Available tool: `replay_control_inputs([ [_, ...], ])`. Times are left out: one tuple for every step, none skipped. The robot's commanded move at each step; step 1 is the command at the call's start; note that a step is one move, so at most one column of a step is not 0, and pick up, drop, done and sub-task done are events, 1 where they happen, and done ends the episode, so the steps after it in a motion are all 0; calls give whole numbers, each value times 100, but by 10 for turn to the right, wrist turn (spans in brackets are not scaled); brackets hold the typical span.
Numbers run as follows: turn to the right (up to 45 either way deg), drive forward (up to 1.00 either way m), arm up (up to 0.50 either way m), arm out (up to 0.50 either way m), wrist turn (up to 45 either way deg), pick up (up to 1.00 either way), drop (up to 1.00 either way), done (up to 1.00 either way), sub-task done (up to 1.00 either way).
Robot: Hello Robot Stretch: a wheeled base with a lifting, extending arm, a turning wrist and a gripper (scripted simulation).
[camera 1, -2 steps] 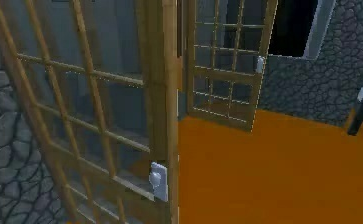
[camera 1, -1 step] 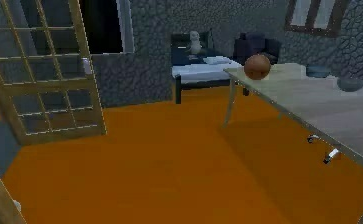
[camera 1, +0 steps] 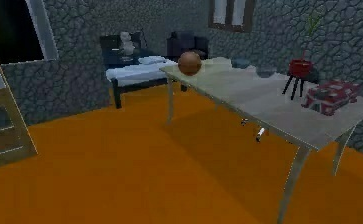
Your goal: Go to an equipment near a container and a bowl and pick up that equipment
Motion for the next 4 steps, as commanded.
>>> replay_control_inputs([
  [0,40,0,0,0,0,0,0,0],
  [0,65,0,0,0,0,0,0,0],
  [-330,0,0,0,0,0,0,0,0],
  [0,60,0,0,0,0,0,0,0],
])
